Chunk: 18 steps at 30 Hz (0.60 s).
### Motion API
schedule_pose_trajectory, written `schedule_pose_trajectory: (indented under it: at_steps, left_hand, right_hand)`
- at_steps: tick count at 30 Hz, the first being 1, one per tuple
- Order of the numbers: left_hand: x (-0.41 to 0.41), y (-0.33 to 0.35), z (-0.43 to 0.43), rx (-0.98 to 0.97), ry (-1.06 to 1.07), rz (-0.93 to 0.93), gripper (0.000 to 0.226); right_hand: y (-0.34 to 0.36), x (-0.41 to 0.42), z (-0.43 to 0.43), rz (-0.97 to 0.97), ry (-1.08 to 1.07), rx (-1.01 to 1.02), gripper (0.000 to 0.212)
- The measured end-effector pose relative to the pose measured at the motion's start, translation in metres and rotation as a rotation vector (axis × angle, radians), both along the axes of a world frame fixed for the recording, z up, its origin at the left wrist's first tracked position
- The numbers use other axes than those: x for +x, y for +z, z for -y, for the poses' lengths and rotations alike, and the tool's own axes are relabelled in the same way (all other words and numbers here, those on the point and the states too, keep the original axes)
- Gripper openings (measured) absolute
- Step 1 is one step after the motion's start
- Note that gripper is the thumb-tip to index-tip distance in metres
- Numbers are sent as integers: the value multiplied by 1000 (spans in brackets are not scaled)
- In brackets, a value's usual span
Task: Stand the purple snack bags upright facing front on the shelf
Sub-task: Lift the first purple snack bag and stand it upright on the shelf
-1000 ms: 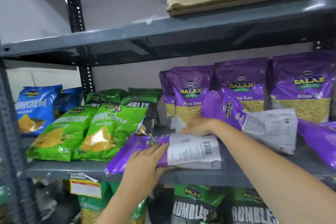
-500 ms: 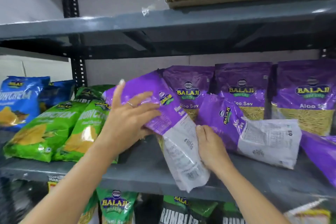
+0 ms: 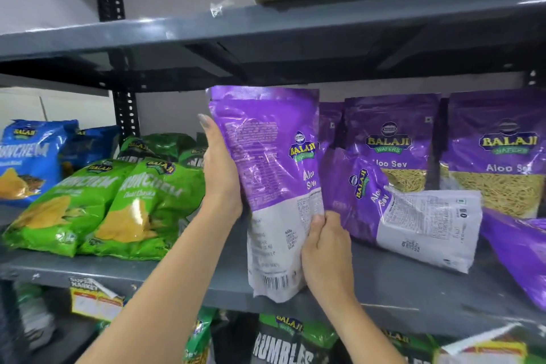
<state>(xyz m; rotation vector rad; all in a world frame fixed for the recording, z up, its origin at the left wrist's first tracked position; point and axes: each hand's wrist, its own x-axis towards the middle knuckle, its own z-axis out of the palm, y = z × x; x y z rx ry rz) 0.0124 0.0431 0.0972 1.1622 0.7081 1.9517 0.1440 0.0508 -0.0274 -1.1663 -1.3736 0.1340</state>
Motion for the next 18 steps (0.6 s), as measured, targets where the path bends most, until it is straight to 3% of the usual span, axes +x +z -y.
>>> schedule_pose_trajectory:
  at_steps: [3, 5, 8, 11, 13, 18]
  left_hand:
    - [0, 6, -6, 148, 227, -114, 60]
    - [-2, 6, -13, 269, 351, -169, 48]
    - [-8, 11, -21, 271, 399, -228, 48]
    - [-17, 14, -30, 242, 436, -225, 49]
    - [-21, 12, -37, 252, 481, -218, 49]
    - [-23, 9, -46, 230, 562, -253, 49]
  right_hand:
    - [4, 9, -3, 97, -2, -43, 20]
    - [10, 18, -8, 4, 153, -147, 40]
    - [21, 33, -15, -248, 536, -316, 82]
    - [25, 40, -24, -197, 688, -295, 115]
    - [26, 38, -28, -185, 678, -256, 107]
    - [21, 34, -29, -151, 544, -123, 60]
